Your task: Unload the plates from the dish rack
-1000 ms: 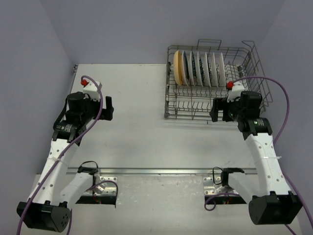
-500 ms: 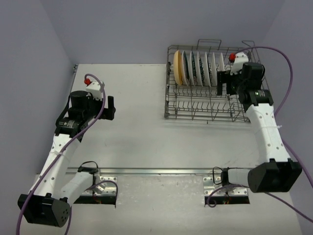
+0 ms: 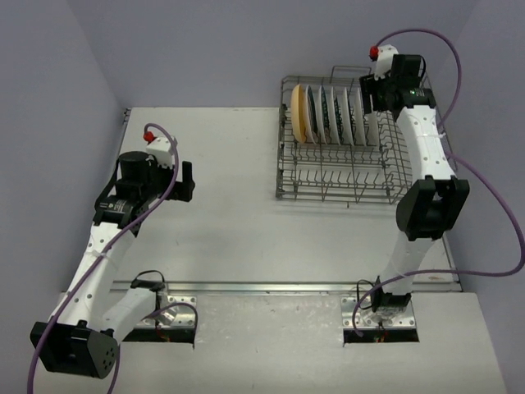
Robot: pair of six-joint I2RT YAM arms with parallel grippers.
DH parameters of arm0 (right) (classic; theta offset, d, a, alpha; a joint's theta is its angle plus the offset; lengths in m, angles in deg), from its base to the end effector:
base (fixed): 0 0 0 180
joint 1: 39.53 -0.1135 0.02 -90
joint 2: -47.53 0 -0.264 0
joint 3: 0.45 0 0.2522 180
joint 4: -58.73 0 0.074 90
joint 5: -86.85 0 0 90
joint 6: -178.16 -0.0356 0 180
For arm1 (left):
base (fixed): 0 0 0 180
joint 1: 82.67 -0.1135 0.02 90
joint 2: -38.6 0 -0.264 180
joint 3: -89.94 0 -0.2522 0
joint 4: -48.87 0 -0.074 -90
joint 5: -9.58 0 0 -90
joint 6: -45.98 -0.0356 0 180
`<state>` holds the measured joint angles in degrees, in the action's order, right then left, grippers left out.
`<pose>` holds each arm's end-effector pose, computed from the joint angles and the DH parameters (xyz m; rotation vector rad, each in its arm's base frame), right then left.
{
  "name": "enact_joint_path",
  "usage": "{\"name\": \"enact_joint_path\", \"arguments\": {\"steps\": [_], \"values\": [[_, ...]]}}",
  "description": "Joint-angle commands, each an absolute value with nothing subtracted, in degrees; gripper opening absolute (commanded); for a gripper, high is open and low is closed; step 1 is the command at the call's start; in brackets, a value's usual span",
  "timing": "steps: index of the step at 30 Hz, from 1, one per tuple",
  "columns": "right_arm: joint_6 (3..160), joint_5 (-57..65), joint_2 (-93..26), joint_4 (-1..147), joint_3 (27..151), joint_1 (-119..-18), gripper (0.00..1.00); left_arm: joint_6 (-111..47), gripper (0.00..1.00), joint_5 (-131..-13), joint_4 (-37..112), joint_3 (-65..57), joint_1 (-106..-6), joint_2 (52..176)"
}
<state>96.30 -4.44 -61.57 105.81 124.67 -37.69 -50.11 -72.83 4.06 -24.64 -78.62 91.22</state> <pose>0.4424 -0.0150 0.3760 -0.1028 2.1129 -0.1277 0.1975 -0.0187 0.3212 0.2656 2.1097 -0.1200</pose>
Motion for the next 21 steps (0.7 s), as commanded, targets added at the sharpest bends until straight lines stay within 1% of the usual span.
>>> {"name": "enact_joint_path", "arguments": {"steps": [1, 7, 15, 21], "values": [[98.1, -3.6, -65.8, 106.7, 129.2, -35.9, 0.66, -51.0, 1.00, -71.9, 6.7, -23.1, -78.5, 90.8], [98.1, -0.7, -70.0, 106.8, 130.8, -34.4, 0.63, -50.3, 1.00, -71.2, 7.2, -22.8, -78.5, 92.4], [100.3, 5.9, -75.5, 106.8, 132.4, -32.8, 0.56, -49.9, 1.00, -70.8, 7.1, -23.5, -78.5, 92.9], [102.9, 7.7, -77.8, 106.7, 133.6, -32.8, 0.55, -50.0, 1.00, -70.7, 7.0, -24.3, -78.5, 92.7]]}}
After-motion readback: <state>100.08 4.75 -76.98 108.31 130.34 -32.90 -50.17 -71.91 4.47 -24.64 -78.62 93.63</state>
